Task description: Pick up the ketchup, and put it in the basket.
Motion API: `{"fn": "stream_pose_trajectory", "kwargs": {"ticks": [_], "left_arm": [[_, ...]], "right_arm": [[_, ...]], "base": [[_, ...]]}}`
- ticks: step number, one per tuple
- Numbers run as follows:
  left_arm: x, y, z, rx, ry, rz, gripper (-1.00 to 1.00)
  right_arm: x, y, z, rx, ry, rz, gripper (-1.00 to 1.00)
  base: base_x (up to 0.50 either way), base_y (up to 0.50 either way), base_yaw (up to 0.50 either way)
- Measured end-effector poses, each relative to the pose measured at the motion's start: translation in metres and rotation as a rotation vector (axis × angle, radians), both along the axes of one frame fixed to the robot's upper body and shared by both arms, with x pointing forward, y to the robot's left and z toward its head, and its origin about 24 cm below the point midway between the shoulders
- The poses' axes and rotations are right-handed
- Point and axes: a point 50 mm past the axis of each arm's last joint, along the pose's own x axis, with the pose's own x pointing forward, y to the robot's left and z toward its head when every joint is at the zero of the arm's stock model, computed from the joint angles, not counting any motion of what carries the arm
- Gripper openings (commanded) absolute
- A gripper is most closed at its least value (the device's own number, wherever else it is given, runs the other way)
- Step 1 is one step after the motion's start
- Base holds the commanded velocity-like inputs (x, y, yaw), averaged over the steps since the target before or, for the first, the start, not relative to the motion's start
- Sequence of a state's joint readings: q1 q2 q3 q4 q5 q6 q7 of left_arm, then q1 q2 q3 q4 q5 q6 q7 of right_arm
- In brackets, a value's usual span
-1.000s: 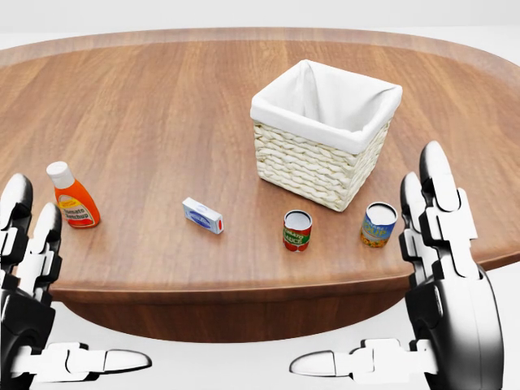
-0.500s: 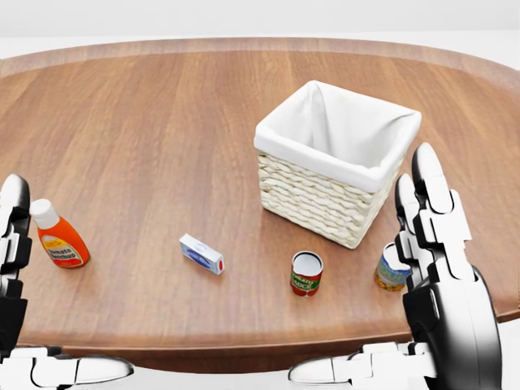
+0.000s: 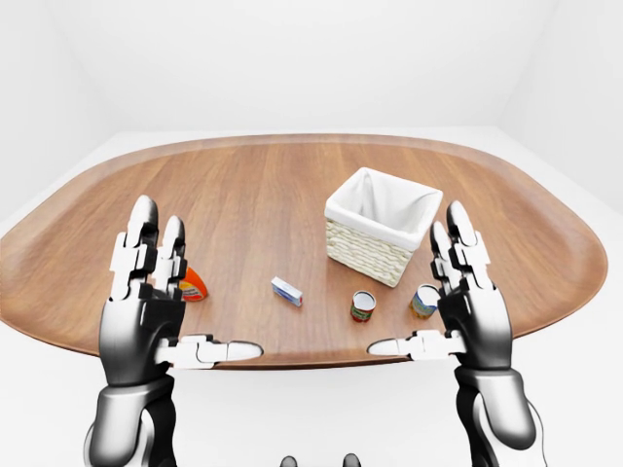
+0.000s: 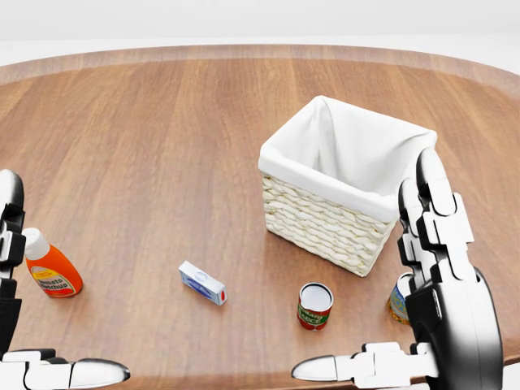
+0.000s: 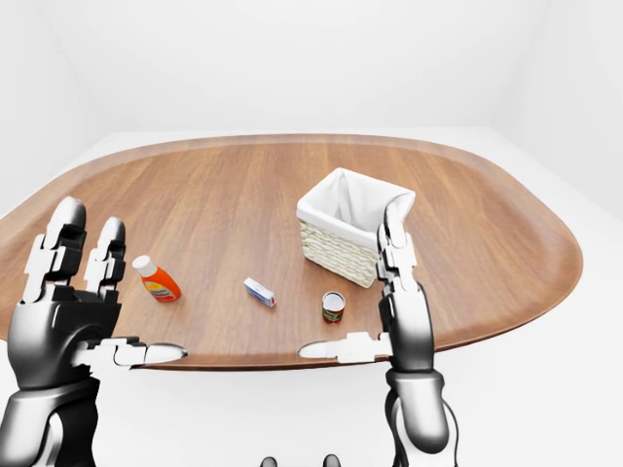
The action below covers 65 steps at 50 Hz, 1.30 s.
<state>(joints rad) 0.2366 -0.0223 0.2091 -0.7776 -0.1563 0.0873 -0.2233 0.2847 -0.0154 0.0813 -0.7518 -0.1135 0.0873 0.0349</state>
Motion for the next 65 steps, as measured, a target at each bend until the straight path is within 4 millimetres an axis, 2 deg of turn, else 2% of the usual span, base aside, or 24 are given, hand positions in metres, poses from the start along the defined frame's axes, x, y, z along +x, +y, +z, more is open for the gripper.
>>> {"fn": "stream_pose_trajectory", "kwargs": {"ticks": [18, 33, 65], "left_arm": [[-0.0009, -0.0006, -0.0006, 0.003, 0.003, -0.013, 1.00], [0.0014, -0.0007, -0.0026, 0.020, 0.016, -0.005, 1.00], [0.0027, -0.0016, -0.0062, 0.063, 0.041, 0.014, 1.00]], "right_arm": [[-0.0039, -0.0008, 0.0007, -0.005, 0.002, 0.005, 1.00], [-0.0006, -0.0005, 0.0014, -0.006, -0.009, -0.034, 1.00], [-0.0040, 0.0067, 0.0040, -0.026, -0.020, -0.004, 1.00]], "base": [[0.00, 0.43, 0.00], [0.00, 0.00, 0.00], [0.50, 0.00, 0.00]]}}
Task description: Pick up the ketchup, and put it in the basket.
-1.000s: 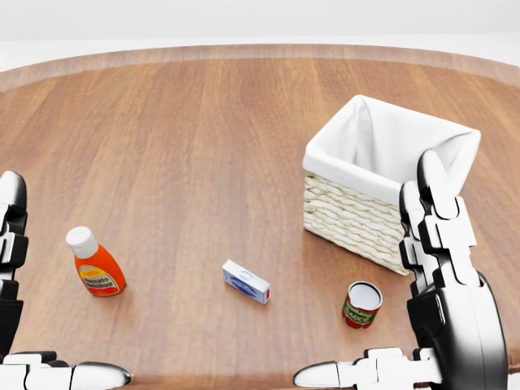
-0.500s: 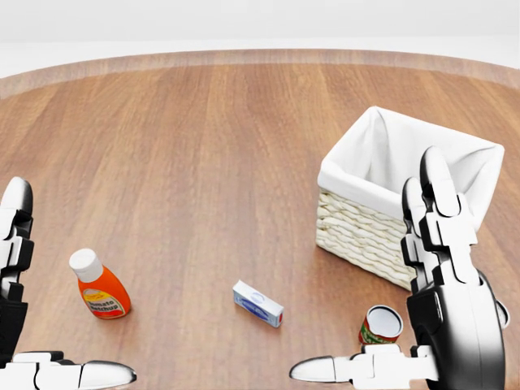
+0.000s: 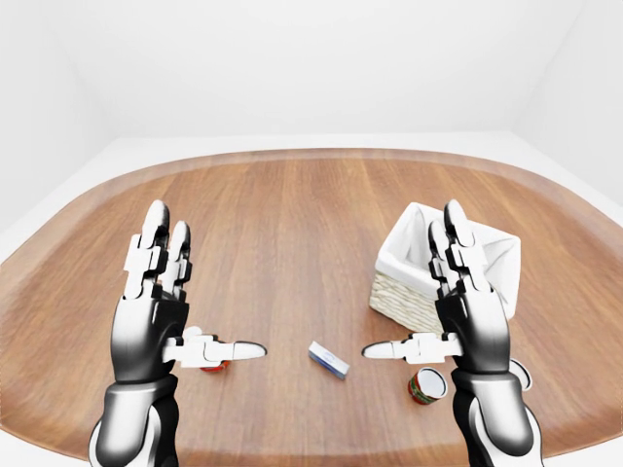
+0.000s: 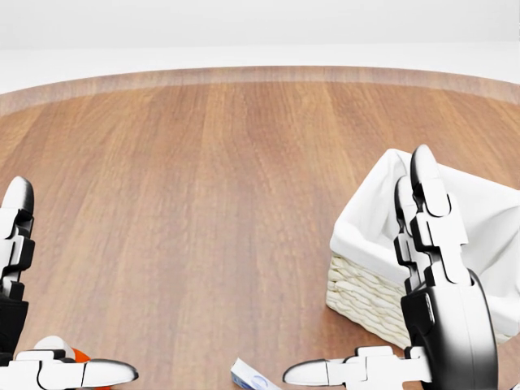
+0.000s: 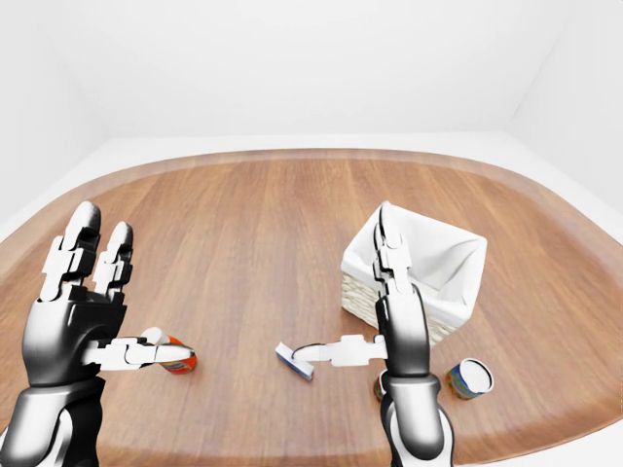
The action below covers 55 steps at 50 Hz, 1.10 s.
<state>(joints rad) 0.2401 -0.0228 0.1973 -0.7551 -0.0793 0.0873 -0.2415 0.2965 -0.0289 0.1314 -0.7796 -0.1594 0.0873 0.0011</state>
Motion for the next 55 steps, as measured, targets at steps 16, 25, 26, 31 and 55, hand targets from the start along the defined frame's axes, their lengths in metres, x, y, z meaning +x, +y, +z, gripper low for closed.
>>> {"fn": "stream_pose_trajectory", "kwargs": {"ticks": [16, 25, 26, 31, 55], "left_arm": [[-0.001, 0.001, -0.001, -0.011, 0.002, 0.000, 1.00], [0.001, 0.013, -0.018, 0.032, 0.076, 0.052, 1.00], [0.003, 0.017, -0.024, 0.040, 0.100, 0.068, 1.00], [0.005, 0.032, -0.045, 0.069, 0.191, 0.124, 1.00], [0.007, 0.058, -0.084, 0.143, 0.331, 0.217, 1.00]], "right_arm": [[0.001, -0.004, -0.001, 0.012, 0.003, -0.035, 1.00], [-0.001, -0.006, 0.002, 0.010, -0.013, -0.048, 1.00], [-0.001, -0.007, 0.003, 0.008, -0.016, -0.050, 1.00], [-0.001, -0.008, 0.005, 0.003, -0.026, -0.056, 1.00], [0.000, -0.011, 0.005, -0.007, -0.026, -0.069, 1.00]], "base": [[0.22, 0.00, 0.00], [0.00, 0.00, 0.00], [0.00, 0.00, 0.00], [0.00, 0.00, 0.00], [0.00, 0.00, 0.00]]}}
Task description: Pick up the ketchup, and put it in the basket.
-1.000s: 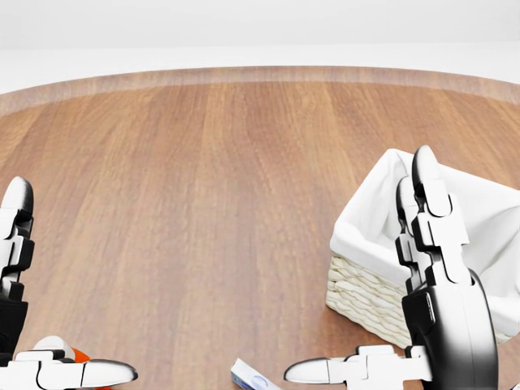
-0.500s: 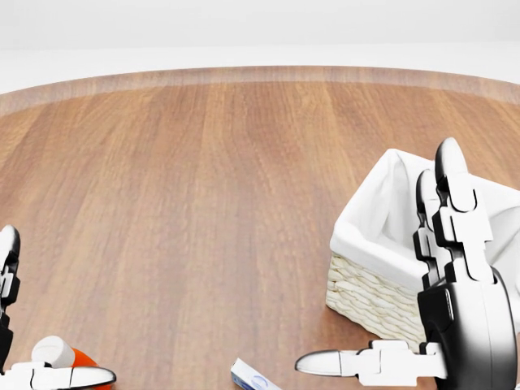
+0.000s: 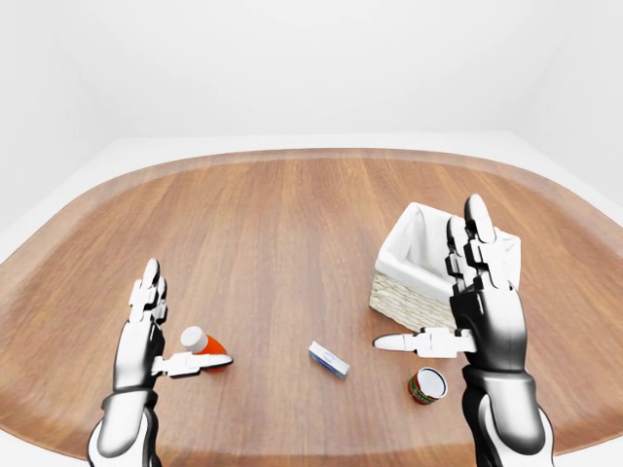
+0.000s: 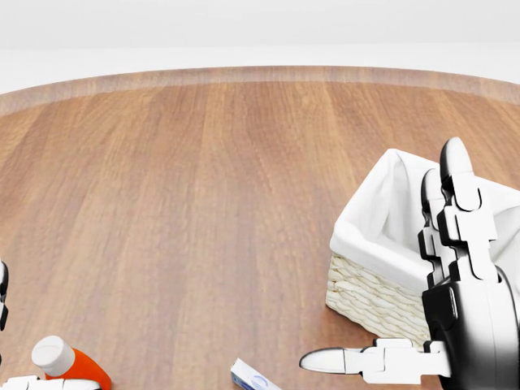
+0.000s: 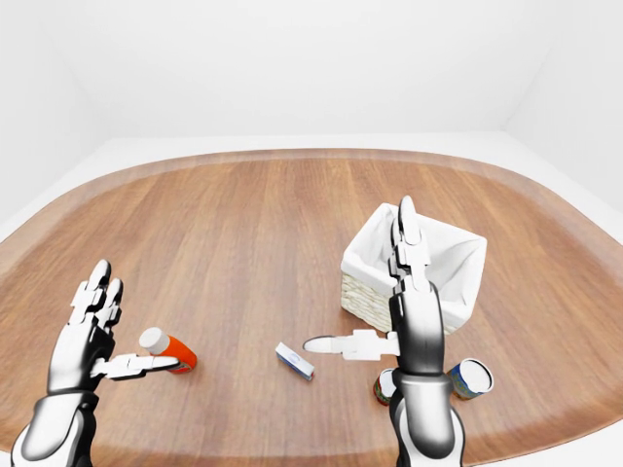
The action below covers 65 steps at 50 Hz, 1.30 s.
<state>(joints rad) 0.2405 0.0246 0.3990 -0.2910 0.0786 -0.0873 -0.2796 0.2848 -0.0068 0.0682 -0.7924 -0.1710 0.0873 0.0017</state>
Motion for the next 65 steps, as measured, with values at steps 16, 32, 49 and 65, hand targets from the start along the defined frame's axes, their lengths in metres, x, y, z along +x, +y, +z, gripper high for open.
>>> {"fn": "stream_pose_trajectory", "kwargs": {"ticks": [16, 32, 49, 65], "left_arm": [[0.005, 0.007, -0.022, -0.011, 0.093, 0.034, 1.00], [0.011, 0.014, -0.049, -0.028, 0.196, 0.076, 1.00], [0.018, 0.024, -0.073, -0.039, 0.297, 0.131, 1.00], [0.023, 0.026, -0.088, -0.058, 0.361, 0.149, 1.00]], "right_arm": [[0.001, 0.000, -0.001, 0.001, 0.006, 0.002, 1.00], [0.001, 0.000, -0.001, -0.001, 0.007, 0.005, 1.00], [0.001, 0.001, -0.001, -0.001, 0.007, 0.011, 1.00], [-0.001, 0.002, -0.001, -0.002, 0.005, 0.018, 1.00]], "base": [[0.00, 0.00, 0.00], [0.00, 0.00, 0.00], [0.00, 0.00, 0.00], [0.00, 0.00, 0.00]]}}
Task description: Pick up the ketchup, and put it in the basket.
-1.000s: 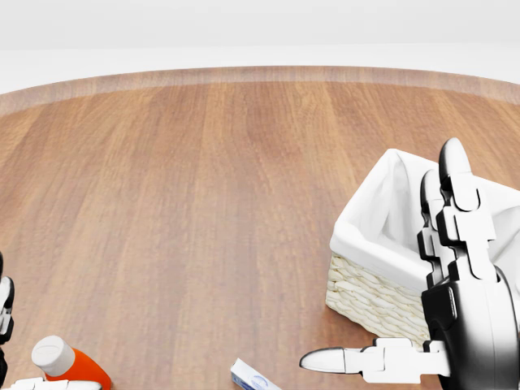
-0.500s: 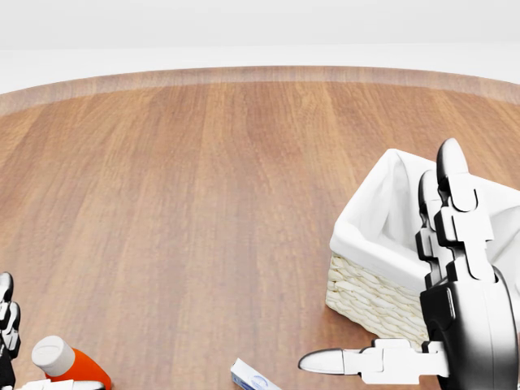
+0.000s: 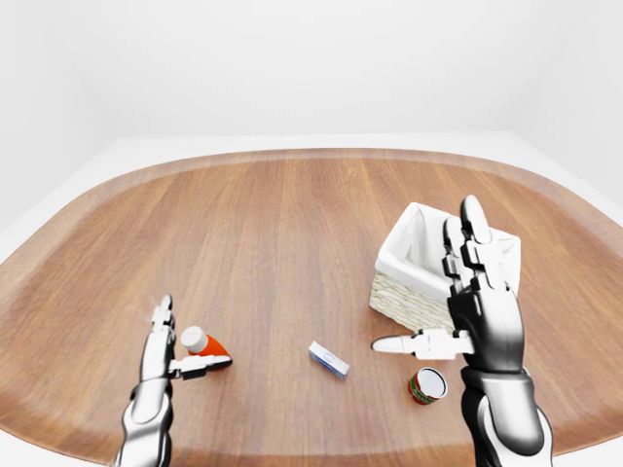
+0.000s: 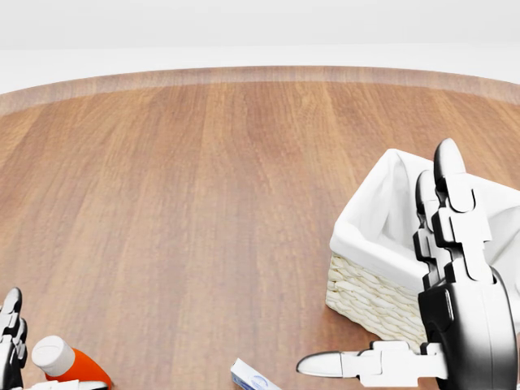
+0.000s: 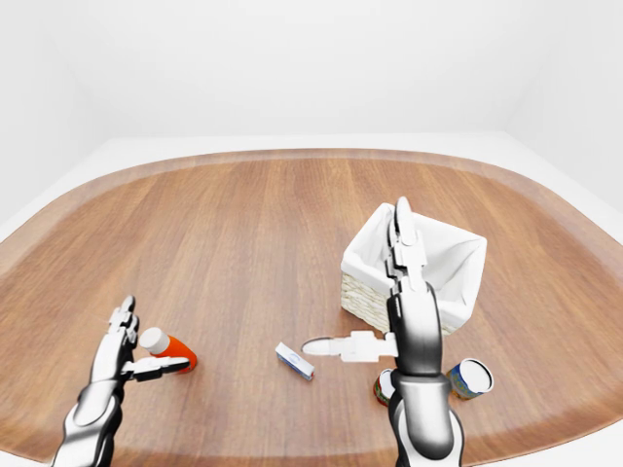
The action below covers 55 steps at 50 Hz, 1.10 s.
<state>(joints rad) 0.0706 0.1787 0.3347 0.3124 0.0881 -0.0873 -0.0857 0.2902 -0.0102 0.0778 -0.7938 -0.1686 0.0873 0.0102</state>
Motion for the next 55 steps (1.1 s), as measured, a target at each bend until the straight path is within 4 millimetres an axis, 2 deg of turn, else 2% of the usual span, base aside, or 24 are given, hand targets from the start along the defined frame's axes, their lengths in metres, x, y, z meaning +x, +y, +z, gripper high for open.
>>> {"fn": "stream_pose_trajectory", "kwargs": {"ticks": [6, 7, 9, 23, 24, 27, 32, 36, 41, 47, 55], "left_arm": [[0.001, 0.000, -0.004, -0.009, 0.015, 0.002, 1.00], [0.001, 0.000, -0.004, -0.011, 0.015, 0.002, 0.69], [0.001, 0.000, -0.004, -0.015, 0.015, 0.001, -1.00], [0.001, -0.005, -0.007, -0.019, 0.030, -0.034, -1.00], [0.002, -0.005, -0.006, -0.018, 0.029, -0.037, -0.78], [0.002, -0.005, -0.007, -0.030, 0.025, -0.030, -0.73], [0.003, -0.006, -0.007, -0.041, 0.024, -0.038, -0.92], [0.004, -0.008, -0.006, -0.036, 0.025, -0.055, -1.00], [0.003, -0.010, -0.004, -0.018, 0.020, -0.074, -1.00], [0.004, -0.014, 0.011, 0.002, -0.043, -0.100, -1.00], [0.008, -0.026, 0.049, 0.042, -0.194, -0.159, -1.00]], "right_arm": [[0.000, 0.001, 0.000, -0.001, 0.001, 0.002, 1.00], [0.000, 0.001, 0.000, -0.001, 0.001, 0.003, 1.00], [0.000, 0.001, 0.000, -0.002, 0.002, 0.003, 1.00], [-0.001, 0.001, 0.000, -0.003, 0.004, 0.009, 1.00], [-0.001, 0.002, -0.001, -0.003, 0.004, 0.010, 1.00], [-0.001, 0.002, 0.000, -0.003, 0.004, 0.011, 1.00], [-0.001, 0.002, 0.000, -0.003, 0.004, 0.015, 1.00], [-0.002, 0.003, 0.000, -0.002, 0.003, 0.018, 1.00], [-0.002, 0.003, 0.000, -0.001, 0.002, 0.021, 1.00], [-0.002, 0.003, 0.000, -0.001, 0.001, 0.023, 1.00], [-0.001, 0.004, -0.001, -0.001, 0.006, 0.027, 1.00]], "base": [[0.00, 0.00, 0.00], [0.00, 0.00, 0.00], [0.00, 0.00, 0.00], [0.00, 0.00, 0.00], [0.00, 0.00, 0.00], [0.00, 0.00, 0.00], [0.00, 0.00, 0.00], [0.00, 0.00, 0.00], [0.00, 0.00, 0.00], [0.00, 0.00, 0.00], [0.00, 0.00, 0.00]]}}
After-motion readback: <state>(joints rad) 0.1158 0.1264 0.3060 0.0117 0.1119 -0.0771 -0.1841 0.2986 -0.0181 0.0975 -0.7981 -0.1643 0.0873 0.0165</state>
